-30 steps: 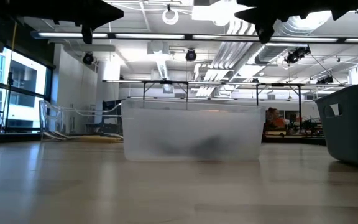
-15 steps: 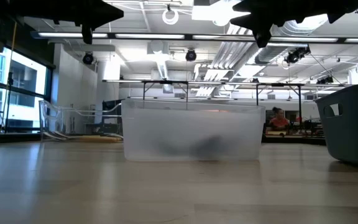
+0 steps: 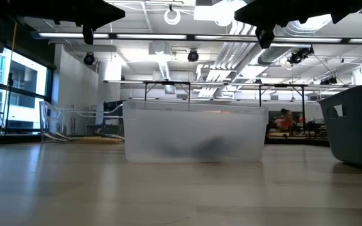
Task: Sort silverware by color (type)
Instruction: Return to Home Position
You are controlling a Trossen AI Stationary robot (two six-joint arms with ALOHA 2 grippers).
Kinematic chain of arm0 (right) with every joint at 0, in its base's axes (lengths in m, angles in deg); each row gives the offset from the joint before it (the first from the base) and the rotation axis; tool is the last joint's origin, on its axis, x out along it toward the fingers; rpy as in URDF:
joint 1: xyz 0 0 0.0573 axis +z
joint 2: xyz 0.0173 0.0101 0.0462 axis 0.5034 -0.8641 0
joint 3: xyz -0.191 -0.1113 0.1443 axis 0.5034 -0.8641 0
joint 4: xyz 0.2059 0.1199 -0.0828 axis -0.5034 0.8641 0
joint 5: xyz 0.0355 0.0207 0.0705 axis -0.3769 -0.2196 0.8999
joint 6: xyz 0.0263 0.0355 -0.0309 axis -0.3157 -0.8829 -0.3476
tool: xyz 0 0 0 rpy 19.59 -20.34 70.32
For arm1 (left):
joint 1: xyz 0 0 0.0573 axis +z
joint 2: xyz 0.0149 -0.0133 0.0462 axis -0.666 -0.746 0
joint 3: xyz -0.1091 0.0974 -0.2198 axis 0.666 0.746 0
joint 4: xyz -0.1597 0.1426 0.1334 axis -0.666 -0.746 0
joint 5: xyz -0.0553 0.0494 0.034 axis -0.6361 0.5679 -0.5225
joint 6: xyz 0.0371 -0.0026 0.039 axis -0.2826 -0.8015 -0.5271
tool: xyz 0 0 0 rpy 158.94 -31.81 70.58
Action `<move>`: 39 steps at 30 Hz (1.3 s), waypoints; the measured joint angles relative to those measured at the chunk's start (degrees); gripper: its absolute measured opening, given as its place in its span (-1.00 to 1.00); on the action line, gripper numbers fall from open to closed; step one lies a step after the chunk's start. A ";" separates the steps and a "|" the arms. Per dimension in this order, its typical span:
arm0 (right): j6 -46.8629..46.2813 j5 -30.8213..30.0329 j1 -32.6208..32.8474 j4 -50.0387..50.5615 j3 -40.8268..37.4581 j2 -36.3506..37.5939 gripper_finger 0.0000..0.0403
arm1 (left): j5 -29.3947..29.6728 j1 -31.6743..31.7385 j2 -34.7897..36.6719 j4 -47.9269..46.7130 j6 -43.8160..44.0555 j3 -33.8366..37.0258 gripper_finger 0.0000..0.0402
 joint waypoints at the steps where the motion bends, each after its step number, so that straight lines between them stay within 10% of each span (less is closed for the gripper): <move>1: -0.41 0.02 0.00 0.00 0.00 0.00 -0.95 | 0.02 0.01 0.00 0.00 0.01 0.00 -1.00; 39: 0.71 0.57 0.04 2.11 -0.13 0.04 -1.00 | -1.46 -8.11 6.05 1.99 -0.97 1.34 -1.00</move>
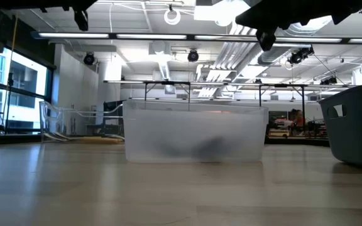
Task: Sort silverware by color (type)
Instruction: Return to Home Position
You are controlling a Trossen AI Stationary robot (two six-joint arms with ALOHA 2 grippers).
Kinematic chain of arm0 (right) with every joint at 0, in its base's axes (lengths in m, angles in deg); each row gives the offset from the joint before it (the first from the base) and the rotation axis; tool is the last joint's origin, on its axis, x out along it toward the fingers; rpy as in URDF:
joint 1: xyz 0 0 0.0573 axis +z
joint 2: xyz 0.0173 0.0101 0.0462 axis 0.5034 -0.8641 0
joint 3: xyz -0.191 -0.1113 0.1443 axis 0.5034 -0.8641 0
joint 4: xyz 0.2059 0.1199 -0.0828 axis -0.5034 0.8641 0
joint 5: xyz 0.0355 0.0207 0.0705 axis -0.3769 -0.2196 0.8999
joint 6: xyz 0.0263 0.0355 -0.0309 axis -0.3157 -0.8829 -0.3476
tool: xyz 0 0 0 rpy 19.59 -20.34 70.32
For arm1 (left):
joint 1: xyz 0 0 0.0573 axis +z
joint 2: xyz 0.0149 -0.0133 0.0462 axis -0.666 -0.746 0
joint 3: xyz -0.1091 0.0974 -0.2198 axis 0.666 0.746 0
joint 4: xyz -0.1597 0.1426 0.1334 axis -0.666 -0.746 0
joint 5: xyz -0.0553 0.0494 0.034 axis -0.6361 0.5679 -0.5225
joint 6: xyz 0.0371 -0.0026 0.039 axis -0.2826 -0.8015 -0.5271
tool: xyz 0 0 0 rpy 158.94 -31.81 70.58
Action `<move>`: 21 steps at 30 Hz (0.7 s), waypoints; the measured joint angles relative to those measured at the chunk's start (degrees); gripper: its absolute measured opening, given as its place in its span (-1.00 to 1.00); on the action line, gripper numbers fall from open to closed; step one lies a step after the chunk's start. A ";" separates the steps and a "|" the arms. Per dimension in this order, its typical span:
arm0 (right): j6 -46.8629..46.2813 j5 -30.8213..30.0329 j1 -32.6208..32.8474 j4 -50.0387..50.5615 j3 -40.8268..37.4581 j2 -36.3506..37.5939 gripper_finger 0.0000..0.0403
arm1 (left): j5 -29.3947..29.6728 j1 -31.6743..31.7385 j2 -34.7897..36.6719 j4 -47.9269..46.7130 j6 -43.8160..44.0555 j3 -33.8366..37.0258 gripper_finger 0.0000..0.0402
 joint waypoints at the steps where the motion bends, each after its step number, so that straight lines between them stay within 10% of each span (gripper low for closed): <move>1: -0.48 0.00 0.00 0.14 0.00 0.00 -1.00 | 0.48 -0.44 1.01 -0.02 -0.03 0.65 -1.00; 21: -2.73 -0.02 0.00 0.19 -0.02 0.00 -1.00 | 2.50 -1.26 27.00 4.95 -3.22 14.20 -1.00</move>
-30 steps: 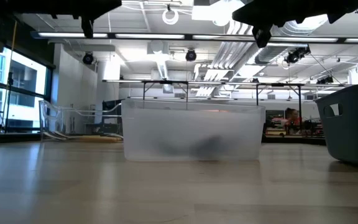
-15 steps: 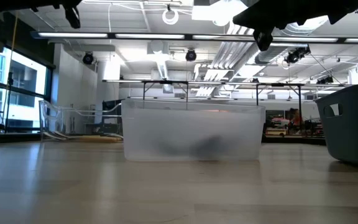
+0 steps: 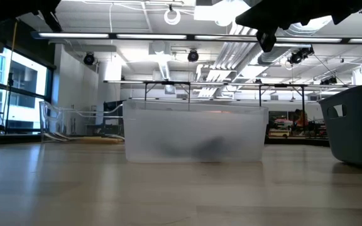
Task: Sort silverware by color (type)
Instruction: Return to Home Position
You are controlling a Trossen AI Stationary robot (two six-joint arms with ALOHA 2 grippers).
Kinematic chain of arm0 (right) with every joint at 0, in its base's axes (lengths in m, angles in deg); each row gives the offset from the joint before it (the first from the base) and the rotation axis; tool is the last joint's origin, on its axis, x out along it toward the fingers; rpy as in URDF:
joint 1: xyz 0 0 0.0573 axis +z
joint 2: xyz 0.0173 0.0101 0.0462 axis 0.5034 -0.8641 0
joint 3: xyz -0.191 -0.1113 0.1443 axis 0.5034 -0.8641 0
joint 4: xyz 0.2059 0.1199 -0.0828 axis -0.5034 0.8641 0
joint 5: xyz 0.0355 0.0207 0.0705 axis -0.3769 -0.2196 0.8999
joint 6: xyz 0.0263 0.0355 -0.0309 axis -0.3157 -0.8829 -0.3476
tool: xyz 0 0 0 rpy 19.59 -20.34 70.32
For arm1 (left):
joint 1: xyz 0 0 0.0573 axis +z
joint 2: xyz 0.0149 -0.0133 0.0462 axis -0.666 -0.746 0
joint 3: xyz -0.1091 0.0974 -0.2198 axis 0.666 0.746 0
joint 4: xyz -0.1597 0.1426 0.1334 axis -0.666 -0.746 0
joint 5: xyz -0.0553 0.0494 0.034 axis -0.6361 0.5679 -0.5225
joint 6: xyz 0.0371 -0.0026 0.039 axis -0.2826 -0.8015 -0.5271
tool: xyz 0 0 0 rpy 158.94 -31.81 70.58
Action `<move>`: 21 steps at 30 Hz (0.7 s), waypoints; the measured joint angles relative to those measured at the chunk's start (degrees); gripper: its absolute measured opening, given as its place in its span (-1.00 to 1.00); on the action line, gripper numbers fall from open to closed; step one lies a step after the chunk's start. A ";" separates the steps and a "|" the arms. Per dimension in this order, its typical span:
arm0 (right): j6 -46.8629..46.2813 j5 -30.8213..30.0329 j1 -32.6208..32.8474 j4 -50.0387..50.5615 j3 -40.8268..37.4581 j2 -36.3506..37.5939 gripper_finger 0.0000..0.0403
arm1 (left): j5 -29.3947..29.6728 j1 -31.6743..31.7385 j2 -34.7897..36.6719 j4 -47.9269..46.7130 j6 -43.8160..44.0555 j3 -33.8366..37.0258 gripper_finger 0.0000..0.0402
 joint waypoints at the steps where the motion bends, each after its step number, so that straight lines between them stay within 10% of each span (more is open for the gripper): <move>1: -0.18 -0.01 0.00 0.02 0.00 0.00 -1.00 | 0.08 0.00 1.33 0.07 0.01 0.63 -1.00; 21: -1.64 -0.02 0.00 0.15 0.00 0.00 -1.00 | -0.17 0.00 6.05 -3.90 -2.08 3.53 -1.00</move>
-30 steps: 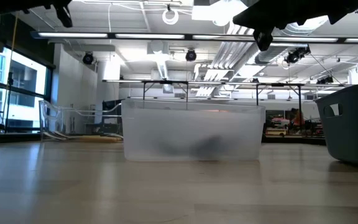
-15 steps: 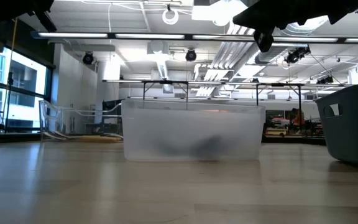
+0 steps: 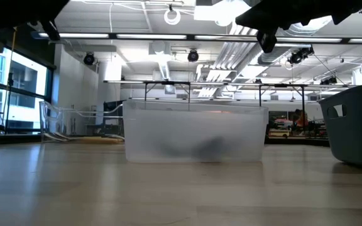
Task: Sort silverware by color (type)
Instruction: Return to Home Position
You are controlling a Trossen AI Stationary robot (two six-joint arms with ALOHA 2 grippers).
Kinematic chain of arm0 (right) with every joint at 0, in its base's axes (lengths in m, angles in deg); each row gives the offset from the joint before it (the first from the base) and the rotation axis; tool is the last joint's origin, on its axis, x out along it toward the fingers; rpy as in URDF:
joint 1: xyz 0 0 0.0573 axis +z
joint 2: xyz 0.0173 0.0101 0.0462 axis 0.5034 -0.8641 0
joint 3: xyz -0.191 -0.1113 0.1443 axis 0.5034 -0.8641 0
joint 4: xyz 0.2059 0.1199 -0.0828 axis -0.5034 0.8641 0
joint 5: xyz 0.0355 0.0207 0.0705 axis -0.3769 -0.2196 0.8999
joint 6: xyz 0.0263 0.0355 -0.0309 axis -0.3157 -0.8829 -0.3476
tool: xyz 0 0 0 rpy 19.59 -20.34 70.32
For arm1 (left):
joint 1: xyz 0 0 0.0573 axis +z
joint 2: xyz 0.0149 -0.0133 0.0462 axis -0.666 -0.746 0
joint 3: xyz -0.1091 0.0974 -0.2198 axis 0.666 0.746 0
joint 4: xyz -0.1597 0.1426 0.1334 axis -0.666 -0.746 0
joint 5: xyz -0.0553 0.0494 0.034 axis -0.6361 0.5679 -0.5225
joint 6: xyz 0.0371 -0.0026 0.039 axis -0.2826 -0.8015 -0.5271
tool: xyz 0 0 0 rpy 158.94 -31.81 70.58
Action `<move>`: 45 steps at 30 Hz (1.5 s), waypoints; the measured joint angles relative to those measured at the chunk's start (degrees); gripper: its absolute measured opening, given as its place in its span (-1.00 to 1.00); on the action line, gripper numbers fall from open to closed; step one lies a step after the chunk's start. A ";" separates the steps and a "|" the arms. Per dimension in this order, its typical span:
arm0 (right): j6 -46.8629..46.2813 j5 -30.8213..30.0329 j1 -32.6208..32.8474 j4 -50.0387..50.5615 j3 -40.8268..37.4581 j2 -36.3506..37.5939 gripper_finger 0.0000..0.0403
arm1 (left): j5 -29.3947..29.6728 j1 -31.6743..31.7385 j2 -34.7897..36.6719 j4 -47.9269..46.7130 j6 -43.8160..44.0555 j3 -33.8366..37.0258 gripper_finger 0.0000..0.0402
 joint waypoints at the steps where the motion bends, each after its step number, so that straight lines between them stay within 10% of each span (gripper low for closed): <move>1: 0.00 0.00 0.00 0.02 0.00 0.00 -1.00 | -0.04 0.00 0.00 -1.50 0.37 0.00 -1.00; 45: -1.30 2.09 0.02 2.40 -0.02 0.87 -1.00 | -2.08 0.00 -2.47 -22.70 8.17 4.63 -1.00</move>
